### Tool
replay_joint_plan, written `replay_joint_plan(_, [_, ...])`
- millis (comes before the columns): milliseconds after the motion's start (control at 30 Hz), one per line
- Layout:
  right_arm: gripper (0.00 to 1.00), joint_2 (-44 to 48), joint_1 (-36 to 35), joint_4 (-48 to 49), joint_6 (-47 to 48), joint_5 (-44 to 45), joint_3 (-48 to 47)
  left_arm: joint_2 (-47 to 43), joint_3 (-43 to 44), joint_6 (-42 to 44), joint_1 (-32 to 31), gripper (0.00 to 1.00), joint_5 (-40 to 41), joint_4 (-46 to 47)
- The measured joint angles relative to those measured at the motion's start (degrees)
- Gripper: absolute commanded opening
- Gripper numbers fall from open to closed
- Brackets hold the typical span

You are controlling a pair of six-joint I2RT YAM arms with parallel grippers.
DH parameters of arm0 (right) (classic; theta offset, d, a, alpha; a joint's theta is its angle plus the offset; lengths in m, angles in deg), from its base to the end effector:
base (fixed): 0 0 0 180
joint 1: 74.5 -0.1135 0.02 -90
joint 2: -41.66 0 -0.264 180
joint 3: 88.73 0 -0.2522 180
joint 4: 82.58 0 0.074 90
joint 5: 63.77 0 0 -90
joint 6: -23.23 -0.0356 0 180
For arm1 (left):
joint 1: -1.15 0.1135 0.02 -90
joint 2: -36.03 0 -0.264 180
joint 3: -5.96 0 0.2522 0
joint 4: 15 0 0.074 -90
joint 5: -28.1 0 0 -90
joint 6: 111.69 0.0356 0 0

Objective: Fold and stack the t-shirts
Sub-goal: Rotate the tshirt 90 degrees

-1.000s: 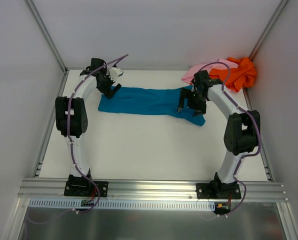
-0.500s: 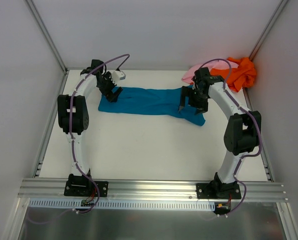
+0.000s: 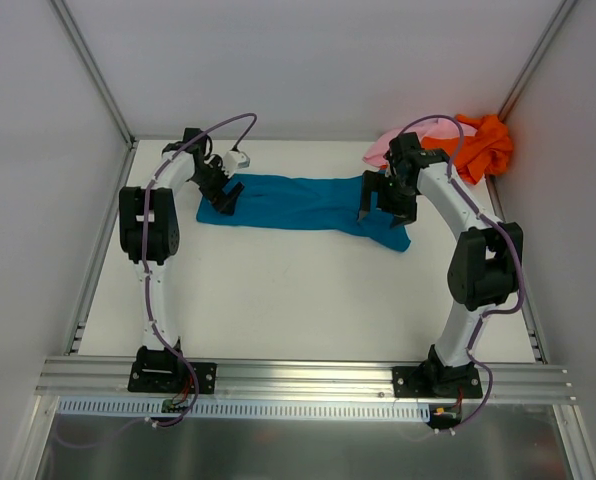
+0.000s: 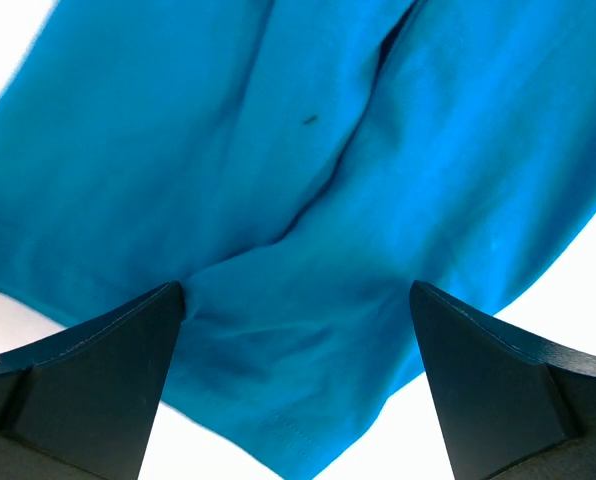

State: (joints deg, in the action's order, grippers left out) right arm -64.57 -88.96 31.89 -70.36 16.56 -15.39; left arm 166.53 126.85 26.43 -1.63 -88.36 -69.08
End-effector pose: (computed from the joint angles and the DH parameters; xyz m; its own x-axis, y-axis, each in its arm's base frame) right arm 0.3780 0.1037 0.2699 -0.8963 -0.1674 -0.4107 -0.2590 0.9492 0.1784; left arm 0.4857 -0.0395 0.1772 -0.4185 0.6877 -0.5933 0.8273 0.5582 0.0634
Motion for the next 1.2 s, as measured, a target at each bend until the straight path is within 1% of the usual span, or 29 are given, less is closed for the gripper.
replay_joint_plan(267, [1.00, 0.96, 0.00, -0.28, -0.17, -0.22, -0.63, 0.42, 0.09, -1.07, 0.00, 0.99, -0.13, -1.55])
replay_joint_plan(533, [0.99, 2.19, 0.00, -0.20, -1.40, -1.73, -2.73, -0.24, -1.09, -6.91, -0.13, 0.99, -0.55, -2.93])
replay_joint_plan(767, [0.99, 2.93, 0.00, 0.33, -2.75, -2.86, -2.73, -6.60, -10.80, -12.85, -0.96, 0.99, -1.42, -3.76])
replay_joint_plan(933, [0.99, 4.15, 0.00, 1.25, -3.48, -3.21, -2.71, -10.64, -17.00, -17.57, -2.99, 0.99, -2.08, -4.09])
replay_joint_plan(1100, [0.99, 7.89, 0.22, 3.43, -4.15, -3.56, -0.92, -15.37, -24.68, -22.84, -8.22, 0.99, -2.10, -5.81])
replay_joint_plan(1200, [0.99, 11.10, 0.79, 4.55, -4.79, -4.39, 1.66, -19.91, -31.89, -26.12, -12.48, 0.99, -2.73, -6.75])
